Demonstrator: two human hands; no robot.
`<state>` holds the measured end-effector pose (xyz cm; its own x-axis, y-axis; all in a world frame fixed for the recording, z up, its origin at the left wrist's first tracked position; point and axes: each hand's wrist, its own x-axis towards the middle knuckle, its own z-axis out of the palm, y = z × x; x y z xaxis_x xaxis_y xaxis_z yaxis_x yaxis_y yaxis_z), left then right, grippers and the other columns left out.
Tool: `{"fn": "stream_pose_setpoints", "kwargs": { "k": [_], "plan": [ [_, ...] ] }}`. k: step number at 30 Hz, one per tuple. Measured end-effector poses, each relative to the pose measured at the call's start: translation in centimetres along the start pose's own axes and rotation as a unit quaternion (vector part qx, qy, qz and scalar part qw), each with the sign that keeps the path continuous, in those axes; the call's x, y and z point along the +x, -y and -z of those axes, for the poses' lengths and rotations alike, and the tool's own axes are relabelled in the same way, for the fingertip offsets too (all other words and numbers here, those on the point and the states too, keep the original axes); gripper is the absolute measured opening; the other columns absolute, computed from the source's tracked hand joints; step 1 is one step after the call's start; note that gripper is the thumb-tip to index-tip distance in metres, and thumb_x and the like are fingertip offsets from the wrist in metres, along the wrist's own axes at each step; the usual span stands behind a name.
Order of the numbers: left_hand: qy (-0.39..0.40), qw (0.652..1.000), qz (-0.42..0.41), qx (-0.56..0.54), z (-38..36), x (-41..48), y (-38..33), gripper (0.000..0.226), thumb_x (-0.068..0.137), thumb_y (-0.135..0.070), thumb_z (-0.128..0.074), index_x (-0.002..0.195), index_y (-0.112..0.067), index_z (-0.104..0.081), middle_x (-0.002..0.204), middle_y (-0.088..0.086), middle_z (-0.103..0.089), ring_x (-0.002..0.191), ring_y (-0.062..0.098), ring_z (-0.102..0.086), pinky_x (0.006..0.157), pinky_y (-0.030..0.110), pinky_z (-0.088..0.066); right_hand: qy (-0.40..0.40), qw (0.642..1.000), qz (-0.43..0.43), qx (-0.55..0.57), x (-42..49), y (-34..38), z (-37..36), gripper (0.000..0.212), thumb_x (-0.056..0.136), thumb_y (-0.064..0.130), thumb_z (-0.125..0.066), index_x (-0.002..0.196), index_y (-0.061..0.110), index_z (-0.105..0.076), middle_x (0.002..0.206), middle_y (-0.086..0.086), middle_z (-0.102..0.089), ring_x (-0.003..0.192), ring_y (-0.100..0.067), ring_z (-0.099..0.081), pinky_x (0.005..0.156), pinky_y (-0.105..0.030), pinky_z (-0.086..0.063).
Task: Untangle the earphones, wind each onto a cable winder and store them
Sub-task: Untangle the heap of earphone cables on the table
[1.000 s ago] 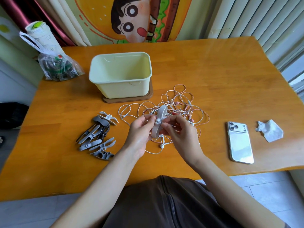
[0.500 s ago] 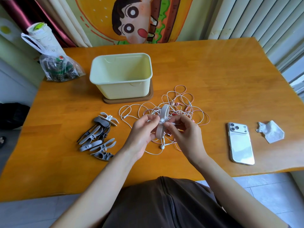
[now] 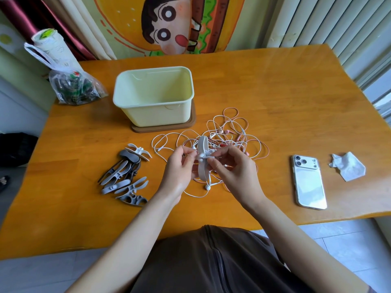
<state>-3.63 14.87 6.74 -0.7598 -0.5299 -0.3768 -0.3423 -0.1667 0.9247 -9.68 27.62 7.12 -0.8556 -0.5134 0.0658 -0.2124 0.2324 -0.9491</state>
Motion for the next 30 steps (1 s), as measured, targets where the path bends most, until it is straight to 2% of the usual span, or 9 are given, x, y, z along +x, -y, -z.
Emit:
{"fn": "stream_pose_setpoints", "kwargs": {
  "k": [3,5,7,14,17,22,25,27,30],
  "plan": [
    [0.018,0.998,0.012,-0.053,0.0,-0.3,-0.2,0.009,0.100,-0.015,-0.044,0.101,-0.012,-0.053,0.110,0.014,-0.067,0.094,0.023,-0.069,0.076,0.037,-0.058,0.001,1.000,-0.009,0.011,0.2,-0.1,0.1,0.007,0.084,0.014,-0.069,0.088,0.010,-0.064,0.080,0.006,-0.069,0.073,-0.004,-0.067,0.068,-0.019,-0.054],
    [0.039,0.992,0.026,-0.121,0.0,-0.5,-0.5,0.008,0.099,-0.016,-0.048,0.096,-0.011,-0.053,0.106,0.014,-0.068,0.091,0.024,-0.070,0.073,0.036,-0.057,0.006,1.000,-0.012,0.019,0.2,-0.1,0.3,0.005,0.084,0.013,-0.069,0.086,0.011,-0.064,0.080,0.004,-0.069,0.074,-0.007,-0.067,0.067,-0.017,-0.052],
    [0.045,0.988,0.021,-0.143,0.1,-0.7,-0.7,0.005,0.097,-0.013,-0.050,0.094,-0.010,-0.053,0.103,0.014,-0.069,0.088,0.023,-0.070,0.071,0.033,-0.057,0.016,0.999,-0.012,0.027,0.3,0.0,0.4,0.004,0.084,0.012,-0.069,0.085,0.012,-0.065,0.081,0.002,-0.070,0.075,-0.007,-0.067,0.067,-0.015,-0.051],
    [0.013,0.998,-0.018,-0.057,0.3,-0.7,-0.4,0.006,0.098,-0.007,-0.045,0.095,-0.010,-0.049,0.108,0.016,-0.067,0.089,0.021,-0.071,0.077,0.036,-0.059,0.056,0.998,-0.003,0.042,0.5,0.5,0.6,0.006,0.083,0.015,-0.070,0.083,0.019,-0.066,0.082,-0.001,-0.071,0.076,-0.011,-0.069,0.070,-0.021,-0.055],
    [0.011,0.998,-0.037,-0.041,0.3,-0.8,-0.4,0.005,0.099,-0.007,-0.043,0.096,-0.007,-0.047,0.110,0.017,-0.066,0.089,0.022,-0.071,0.074,0.034,-0.060,0.051,0.998,-0.011,0.043,0.5,0.6,0.4,0.007,0.082,0.015,-0.072,0.082,0.020,-0.067,0.080,-0.001,-0.072,0.074,-0.013,-0.069,0.069,-0.027,-0.057],
    [0.039,0.996,-0.030,-0.078,0.5,-1.0,-0.6,0.008,0.098,-0.016,-0.046,0.101,-0.010,-0.050,0.114,0.014,-0.066,0.097,0.026,-0.069,0.083,0.044,-0.057,0.035,0.995,-0.048,0.076,1.1,0.5,0.5,0.002,0.084,0.011,-0.069,0.085,0.011,-0.067,0.080,-0.005,-0.072,0.074,-0.014,-0.070,0.070,-0.027,-0.057],
    [0.034,0.996,-0.024,-0.077,0.3,-1.0,-0.4,0.008,0.096,-0.014,-0.052,0.101,-0.008,-0.053,0.112,0.013,-0.068,0.101,0.027,-0.068,0.084,0.042,-0.057,0.044,0.991,-0.064,0.105,1.3,0.4,0.8,0.001,0.085,0.008,-0.067,0.084,0.008,-0.067,0.077,-0.006,-0.071,0.072,-0.015,-0.070,0.071,-0.029,-0.057],
    [0.022,0.997,-0.025,-0.074,0.2,-1.1,-0.3,0.007,0.096,-0.010,-0.053,0.098,-0.004,-0.053,0.110,0.015,-0.067,0.101,0.027,-0.068,0.082,0.040,-0.058,0.049,0.990,-0.067,0.114,1.3,0.3,0.9,0.002,0.085,0.007,-0.066,0.083,0.007,-0.066,0.076,-0.006,-0.071,0.071,-0.015,-0.069,0.072,-0.032,-0.058],
    [0.014,0.994,-0.006,-0.106,0.0,-1.0,-0.5,0.009,0.096,-0.010,-0.052,0.088,-0.007,-0.053,0.109,0.017,-0.068,0.097,0.030,-0.069,0.083,0.045,-0.057,0.054,0.990,-0.061,0.112,1.2,0.4,0.9,0.006,0.085,0.006,-0.066,0.082,0.010,-0.066,0.076,-0.006,-0.071,0.073,-0.017,-0.069,0.074,-0.033,-0.058]
  ]
}}
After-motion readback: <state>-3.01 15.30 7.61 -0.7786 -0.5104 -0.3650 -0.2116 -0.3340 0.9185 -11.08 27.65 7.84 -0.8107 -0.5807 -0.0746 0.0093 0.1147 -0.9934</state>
